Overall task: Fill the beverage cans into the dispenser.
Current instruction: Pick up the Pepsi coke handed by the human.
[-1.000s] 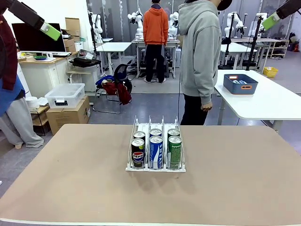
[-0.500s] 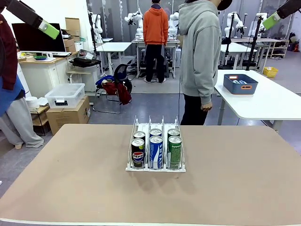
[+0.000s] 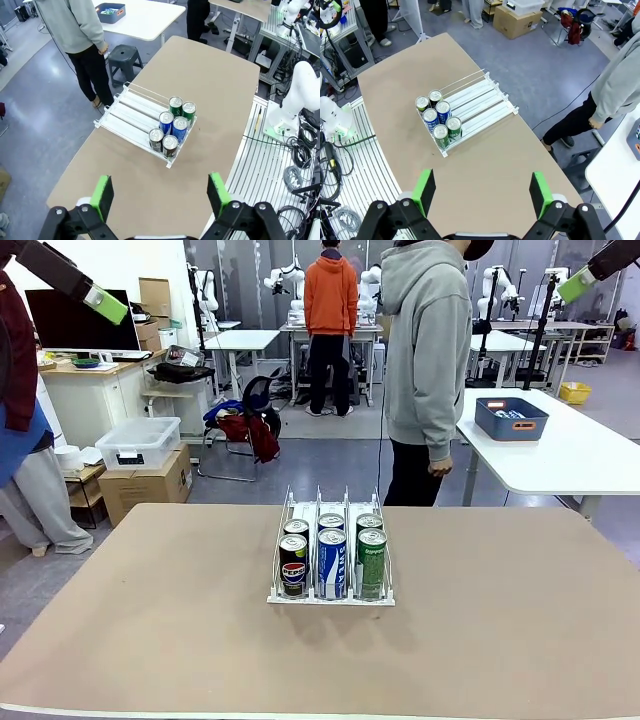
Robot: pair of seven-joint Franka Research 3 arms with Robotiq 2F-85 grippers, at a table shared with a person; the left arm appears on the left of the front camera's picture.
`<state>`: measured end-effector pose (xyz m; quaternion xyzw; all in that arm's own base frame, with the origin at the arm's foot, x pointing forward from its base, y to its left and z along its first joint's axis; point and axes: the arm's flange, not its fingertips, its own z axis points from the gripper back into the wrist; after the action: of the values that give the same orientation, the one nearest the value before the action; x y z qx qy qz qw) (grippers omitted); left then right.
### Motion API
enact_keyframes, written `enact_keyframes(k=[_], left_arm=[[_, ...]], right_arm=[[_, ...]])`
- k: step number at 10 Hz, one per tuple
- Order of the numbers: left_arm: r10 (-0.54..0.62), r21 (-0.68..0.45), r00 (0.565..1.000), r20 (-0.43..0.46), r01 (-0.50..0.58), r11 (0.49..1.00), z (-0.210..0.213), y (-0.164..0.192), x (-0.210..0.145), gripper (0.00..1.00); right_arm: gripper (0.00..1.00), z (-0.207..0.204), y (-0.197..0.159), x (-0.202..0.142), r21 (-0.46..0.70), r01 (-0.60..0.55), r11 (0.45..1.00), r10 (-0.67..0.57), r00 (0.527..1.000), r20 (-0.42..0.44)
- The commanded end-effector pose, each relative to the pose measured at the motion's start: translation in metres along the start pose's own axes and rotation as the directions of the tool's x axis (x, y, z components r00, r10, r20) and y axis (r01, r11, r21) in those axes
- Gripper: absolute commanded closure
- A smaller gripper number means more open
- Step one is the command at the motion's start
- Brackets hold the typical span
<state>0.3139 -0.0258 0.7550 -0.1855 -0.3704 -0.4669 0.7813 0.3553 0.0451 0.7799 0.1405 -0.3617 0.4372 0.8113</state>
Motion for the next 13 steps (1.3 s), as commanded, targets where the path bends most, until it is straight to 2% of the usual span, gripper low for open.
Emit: enact_keyframes(k=[1,13], left_arm=[[0.003,-0.010,1.000,0.005,-0.003,1.000,-0.0002,-0.0003,-0.0010,0.00],[0.003,-0.010,1.000,0.005,-0.003,1.000,-0.0002,-0.0003,-0.0010,0.00]], right_arm=[[0.00,-0.0005,-0.0009,-0.0005,0.010,0.000,1.000,0.000,1.000,0.005],[0.00,-0.0005,-0.0009,-0.0005,0.010,0.000,1.000,0.000,1.000,0.005]])
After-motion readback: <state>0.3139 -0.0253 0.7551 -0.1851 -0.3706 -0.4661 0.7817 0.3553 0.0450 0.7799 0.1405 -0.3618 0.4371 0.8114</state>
